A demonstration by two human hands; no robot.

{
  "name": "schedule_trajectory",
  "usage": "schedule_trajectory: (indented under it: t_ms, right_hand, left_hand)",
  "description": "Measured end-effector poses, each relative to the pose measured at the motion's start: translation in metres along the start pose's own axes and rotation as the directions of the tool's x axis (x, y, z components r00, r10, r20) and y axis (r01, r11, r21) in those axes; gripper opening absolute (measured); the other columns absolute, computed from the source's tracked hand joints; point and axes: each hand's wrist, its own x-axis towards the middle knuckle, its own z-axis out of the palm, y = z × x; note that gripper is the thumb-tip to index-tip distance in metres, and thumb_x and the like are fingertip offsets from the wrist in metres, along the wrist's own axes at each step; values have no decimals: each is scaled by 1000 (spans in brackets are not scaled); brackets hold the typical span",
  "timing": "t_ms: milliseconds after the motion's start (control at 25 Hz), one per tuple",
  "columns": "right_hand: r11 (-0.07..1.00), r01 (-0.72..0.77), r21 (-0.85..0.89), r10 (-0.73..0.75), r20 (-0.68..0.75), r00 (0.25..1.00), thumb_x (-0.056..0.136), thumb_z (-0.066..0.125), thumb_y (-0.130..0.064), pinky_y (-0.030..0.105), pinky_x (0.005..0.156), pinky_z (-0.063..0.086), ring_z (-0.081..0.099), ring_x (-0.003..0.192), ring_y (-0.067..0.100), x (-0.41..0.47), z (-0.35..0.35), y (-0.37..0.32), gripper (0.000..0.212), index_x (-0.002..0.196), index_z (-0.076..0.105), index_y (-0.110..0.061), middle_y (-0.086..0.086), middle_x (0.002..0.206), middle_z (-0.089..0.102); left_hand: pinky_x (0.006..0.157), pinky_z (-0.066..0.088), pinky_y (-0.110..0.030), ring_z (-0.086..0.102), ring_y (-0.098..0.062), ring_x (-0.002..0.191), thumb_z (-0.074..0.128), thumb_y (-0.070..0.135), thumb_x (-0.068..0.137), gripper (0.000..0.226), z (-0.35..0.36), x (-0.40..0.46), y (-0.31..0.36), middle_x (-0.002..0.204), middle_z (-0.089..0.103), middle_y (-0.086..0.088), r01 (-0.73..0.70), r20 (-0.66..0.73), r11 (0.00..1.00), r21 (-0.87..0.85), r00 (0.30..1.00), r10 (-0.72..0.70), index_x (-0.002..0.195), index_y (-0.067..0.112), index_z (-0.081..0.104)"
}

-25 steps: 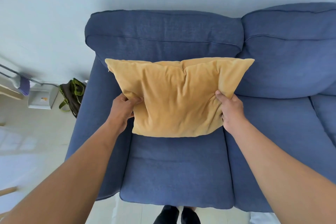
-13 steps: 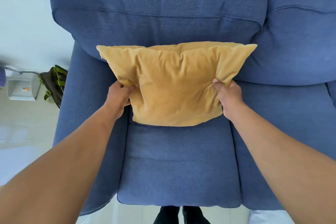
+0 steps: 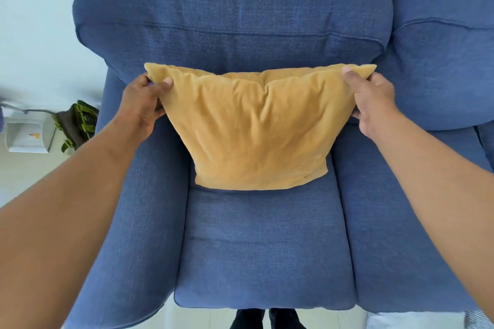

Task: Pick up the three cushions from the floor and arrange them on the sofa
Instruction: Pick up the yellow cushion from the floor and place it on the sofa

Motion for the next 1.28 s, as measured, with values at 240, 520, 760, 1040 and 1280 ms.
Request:
schedule_trajectory:
  t_ms: [240, 520, 760, 1040, 1280]
  right_hand:
    - [996, 94, -8, -94, -73, 993, 86, 83, -33, 44, 97, 61, 67, 97, 11, 12, -22, -4, 11, 89, 73, -29, -8, 101, 72]
    - [991, 100, -91, -107, -72, 992, 95, 74, -32, 53, 100, 55, 55, 89, 17, 13, -25, -11, 19, 78, 68, -27, 2, 97, 60]
    - [993, 52, -108, -57, -45, 997, 97, 71, -36, 42, 94, 62, 72, 110, 15, 9, -22, -17, 10, 100, 71, -26, -4, 115, 75]
    - [954, 65, -292, -89, -68, 994, 96, 65, -49, 45, 101, 56, 68, 116, 24, -46, -29, 16, 45, 126, 69, -16, -5, 109, 72]
    - [712, 174, -681, -144, 101, 984, 108, 45, -41, 44, 115, 35, 39, 149, 31, -128, -71, 50, 58, 154, 41, -5, 14, 159, 47]
  left_hand:
    - [89, 63, -31, 69, -10, 97, 71, 19, 98, 6, -11, 2, 7, 102, 74, 6, -94, -155, 996, -2, 984, 93, 101, 24, 73]
    - [84, 64, -29, 69, -9, 91, 72, 19, 98, 9, -10, -1, 8, 93, 72, 9, -90, -211, 996, 27, 973, 94, 92, 26, 72]
    - [81, 61, -29, 72, -15, 106, 73, 27, 97, 11, -2, -4, 15, 114, 74, 3, -16, -206, 998, 67, 978, 30, 106, 23, 69]
    - [62, 38, -31, 39, -12, 63, 67, 41, 92, 35, 1, -66, -14, 71, 44, 5, 110, -277, 975, 193, 959, -53, 68, 29, 44]
    - [103, 43, -31, 57, -19, 132, 54, 40, 105, 47, 54, -188, -49, 141, 62, 2, -13, 10, 790, 613, 1000, 8, 145, 16, 58]
